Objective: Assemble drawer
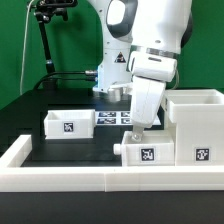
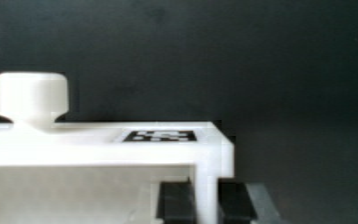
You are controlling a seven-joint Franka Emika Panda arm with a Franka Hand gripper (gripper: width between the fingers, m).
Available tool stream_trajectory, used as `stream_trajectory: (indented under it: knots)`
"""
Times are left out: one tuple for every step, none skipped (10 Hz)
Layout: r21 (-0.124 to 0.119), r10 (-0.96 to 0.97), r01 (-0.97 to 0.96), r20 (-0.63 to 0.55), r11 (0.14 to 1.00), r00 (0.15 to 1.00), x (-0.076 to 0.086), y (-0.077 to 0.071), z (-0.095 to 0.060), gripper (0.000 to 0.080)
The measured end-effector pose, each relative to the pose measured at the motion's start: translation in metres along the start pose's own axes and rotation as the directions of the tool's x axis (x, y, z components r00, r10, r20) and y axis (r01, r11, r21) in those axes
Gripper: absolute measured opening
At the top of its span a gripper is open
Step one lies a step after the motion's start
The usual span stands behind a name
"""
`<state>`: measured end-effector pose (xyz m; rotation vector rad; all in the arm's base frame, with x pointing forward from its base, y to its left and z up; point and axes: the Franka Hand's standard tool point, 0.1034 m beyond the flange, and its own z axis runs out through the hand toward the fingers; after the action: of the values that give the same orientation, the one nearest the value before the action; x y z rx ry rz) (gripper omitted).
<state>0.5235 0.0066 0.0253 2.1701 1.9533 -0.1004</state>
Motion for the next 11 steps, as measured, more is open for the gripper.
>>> stream_trajectory:
  knots:
    - [0.0, -0.005, 0.005, 0.001, 1.0, 1.0, 0.0006, -0.0003, -0.0001, 0.0047]
    - [0.003, -0.025, 0.025, 0.01, 1.0, 1.0, 0.0024, -0.0015, -0.0008, 0.0047]
    - [0.018, -0.028, 0.028, 0.028, 0.999, 0.999, 0.0026, -0.0017, -0.0018, 0.0047]
    - [0.035, -0.029, 0.028, 0.045, 0.999, 0.999, 0.0036, -0.0019, -0.003, 0.0047]
    - [0.041, -0.024, 0.022, 0.05, 0.999, 0.998, 0.0032, -0.0019, -0.0034, 0.0047]
    - [0.042, -0.021, 0.019, 0.051, 0.999, 0.998, 0.0018, -0.0019, -0.0029, 0.0047]
    - [0.042, -0.02, 0.018, 0.051, 0.999, 0.998, 0.0014, -0.0018, -0.0027, 0.0047]
    - [0.042, -0.02, 0.018, 0.051, 0.999, 0.998, 0.0011, -0.0018, -0.0026, 0.0047]
    - [0.042, -0.02, 0.018, 0.051, 0.999, 0.999, 0.001, -0.0018, -0.0025, 0.0047]
    - [0.042, -0.02, 0.018, 0.051, 0.999, 0.998, 0.0009, -0.0018, -0.0025, 0.0047]
    - [0.042, -0.036, 0.034, 0.051, 0.999, 0.998, 0.0022, -0.0022, -0.0027, 0.0047]
